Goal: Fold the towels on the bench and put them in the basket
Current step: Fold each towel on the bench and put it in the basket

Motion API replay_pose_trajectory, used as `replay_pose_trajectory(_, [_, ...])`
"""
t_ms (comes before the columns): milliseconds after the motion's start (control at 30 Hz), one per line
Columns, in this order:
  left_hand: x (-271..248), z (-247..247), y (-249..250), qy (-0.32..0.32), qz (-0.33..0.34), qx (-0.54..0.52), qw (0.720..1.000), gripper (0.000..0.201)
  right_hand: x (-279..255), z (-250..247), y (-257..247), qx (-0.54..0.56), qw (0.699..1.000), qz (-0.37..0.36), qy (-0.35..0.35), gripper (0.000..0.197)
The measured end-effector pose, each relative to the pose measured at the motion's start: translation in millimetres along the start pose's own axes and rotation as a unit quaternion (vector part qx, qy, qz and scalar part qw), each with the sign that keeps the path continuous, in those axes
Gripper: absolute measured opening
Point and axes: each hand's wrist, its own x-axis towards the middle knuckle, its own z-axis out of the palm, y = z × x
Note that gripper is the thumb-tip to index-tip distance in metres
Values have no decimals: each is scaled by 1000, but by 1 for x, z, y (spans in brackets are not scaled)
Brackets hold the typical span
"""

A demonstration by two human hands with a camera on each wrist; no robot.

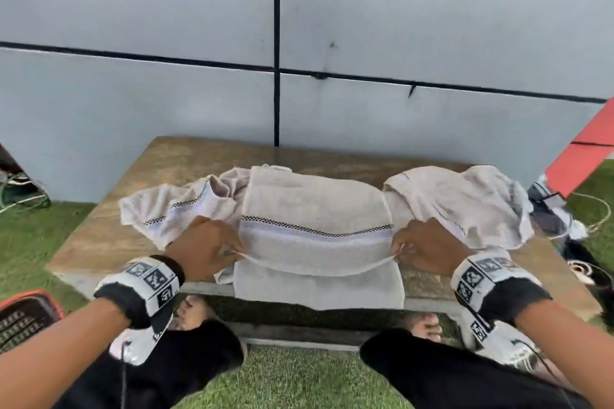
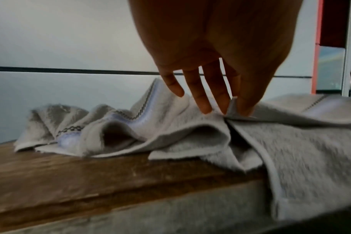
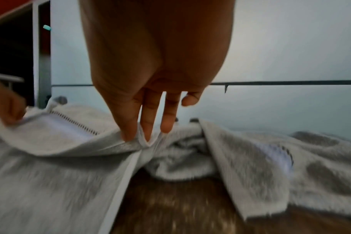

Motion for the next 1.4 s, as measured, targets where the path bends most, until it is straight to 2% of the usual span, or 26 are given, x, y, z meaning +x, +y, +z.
replay_pose_trajectory(33, [2, 5, 2, -5, -1, 15, 1000, 9, 1, 7, 0, -18, 1000, -1, 9, 7])
replay_pose_trajectory(167, [13, 18, 11, -27, -2, 69, 997, 14, 9, 27, 3, -72, 996, -7, 55, 11])
replay_pose_trajectory(367, [44, 22, 6, -36, -63, 77, 994, 17, 28, 29, 5, -79, 992, 36, 94, 17])
replay_pose_trajectory(567, [71, 13, -1, -49, -127, 80, 987, 14, 51, 17, 10, -66, 992, 80, 76, 16])
replay_pose_trajectory(733, [64, 4, 5, -47, -130, 63, 988, 18, 42, 16, 12, 6, 993, 90, 70, 10])
replay_pose_trajectory(800, [54, -2, 2, -5, -130, 15, 991, 16, 30, 15, 16, 40, 990, 82, 108, 12])
replay_pose_trajectory(867, [39, -4, -2, 69, -111, -43, 990, 12, 13, 13, 17, 69, 981, 64, 167, 7])
replay_pose_trajectory(967, [14, 0, 1, 129, -63, -48, 988, 12, -9, 15, 17, 62, 978, 39, 195, 8])
replay_pose_trajectory(1033, [-1, 9, 6, 137, -44, -47, 988, 13, -21, 21, 14, 53, 982, 24, 180, 11])
replay_pose_trajectory(1233, [-23, 34, 20, 148, -45, -46, 987, 12, -34, 33, 3, -10, 999, 41, 23, 9])
replay_pose_trajectory(1400, [-28, 44, 18, 121, -30, -32, 992, 19, -31, 44, 4, 2, 999, 50, 1, 9])
